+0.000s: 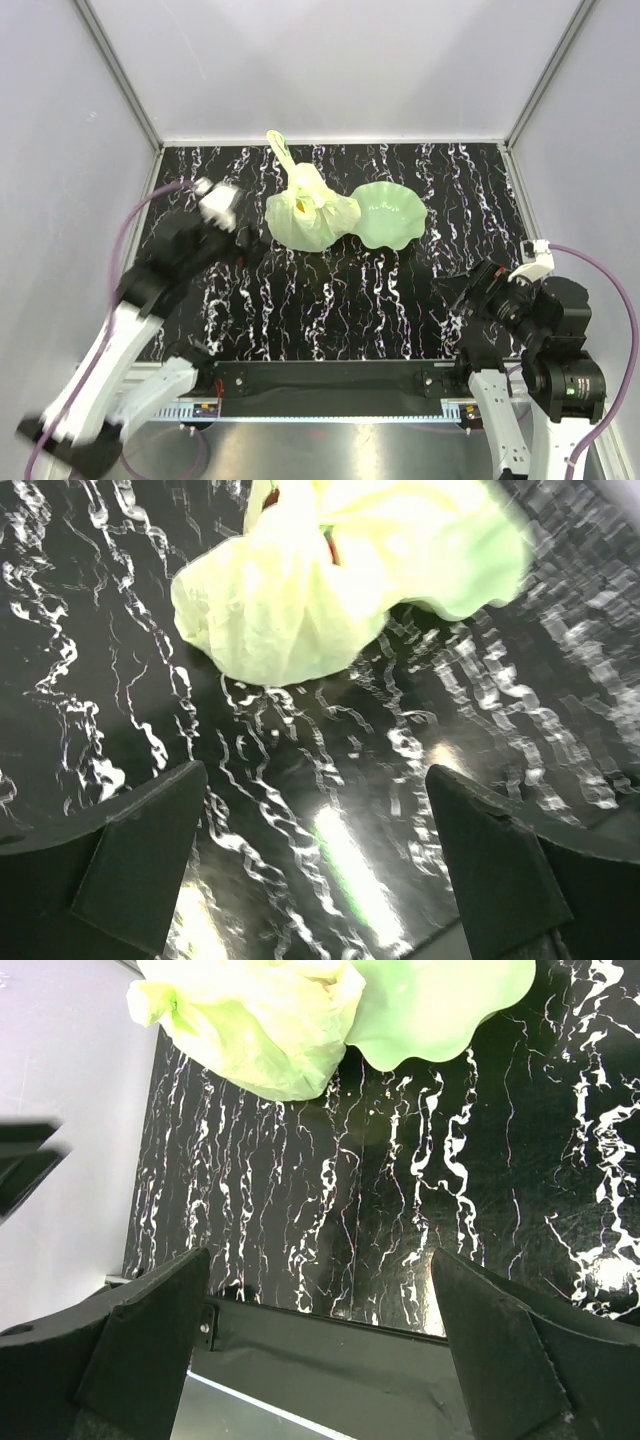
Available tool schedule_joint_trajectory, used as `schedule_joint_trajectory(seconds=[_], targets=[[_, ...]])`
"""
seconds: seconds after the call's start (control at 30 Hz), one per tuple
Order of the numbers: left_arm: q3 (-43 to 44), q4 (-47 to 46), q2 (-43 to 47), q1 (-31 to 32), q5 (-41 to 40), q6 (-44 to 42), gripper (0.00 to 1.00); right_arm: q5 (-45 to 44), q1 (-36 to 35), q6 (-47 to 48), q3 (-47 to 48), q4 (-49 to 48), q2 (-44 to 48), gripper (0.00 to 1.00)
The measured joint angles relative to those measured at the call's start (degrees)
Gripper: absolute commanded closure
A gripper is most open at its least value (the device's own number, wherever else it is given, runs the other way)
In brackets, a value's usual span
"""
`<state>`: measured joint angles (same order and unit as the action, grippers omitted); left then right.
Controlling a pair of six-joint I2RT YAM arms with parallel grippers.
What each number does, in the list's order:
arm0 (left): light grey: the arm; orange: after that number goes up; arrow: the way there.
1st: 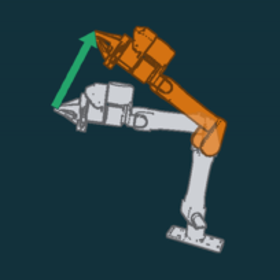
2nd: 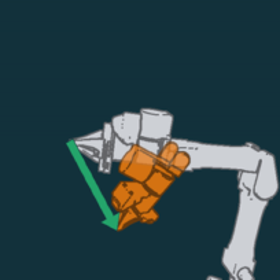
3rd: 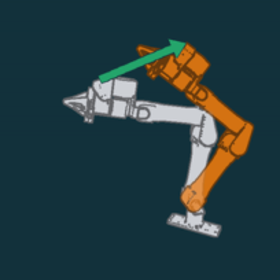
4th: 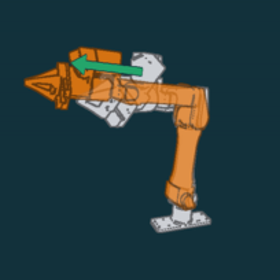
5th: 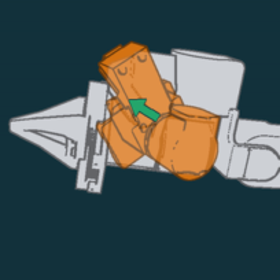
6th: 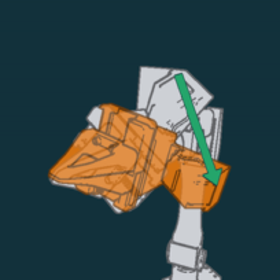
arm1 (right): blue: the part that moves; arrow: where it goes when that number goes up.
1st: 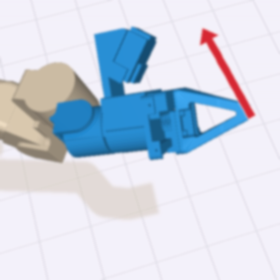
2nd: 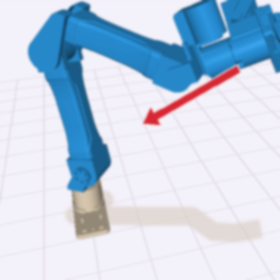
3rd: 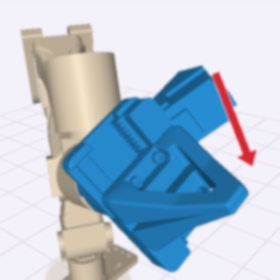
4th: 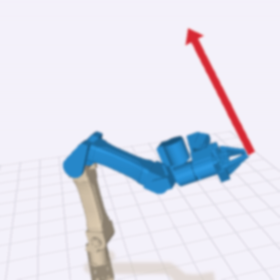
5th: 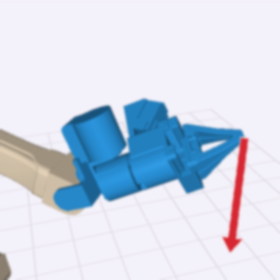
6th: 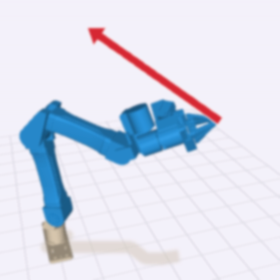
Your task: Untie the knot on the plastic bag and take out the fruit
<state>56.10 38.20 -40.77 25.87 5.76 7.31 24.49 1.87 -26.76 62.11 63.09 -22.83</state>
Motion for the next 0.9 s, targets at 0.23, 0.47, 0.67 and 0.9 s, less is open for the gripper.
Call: schedule_joint_trajectory(seconds=[0.23, 0.47, 0.67, 0.9], targets=[[1.92, -11.37, -26.4, 0.0, 2.64, -10.36, 0.01, -0.85, -0.02, 0.46, 0.02, 1.46, 0.83, 0.0], [2.29, -18.08, -33.62, -1.33, 8.79, -16.85, 0.01, -1.05, -0.02, 0.66, -0.76, 2.8, 2.56, 0.0], [4.35, -22.36, -37.07, -5.29, 12.15, -19.65, 0.03, -1.14, -0.04, 0.81, -1.42, 2.8, 2.58, 0.0], [14.27, -24.0, -46.97, -8.96, 19.52, -21.64, 0.37, -1.36, -0.07, 0.92, -2.99, 2.78, 2.56, 0.0]])
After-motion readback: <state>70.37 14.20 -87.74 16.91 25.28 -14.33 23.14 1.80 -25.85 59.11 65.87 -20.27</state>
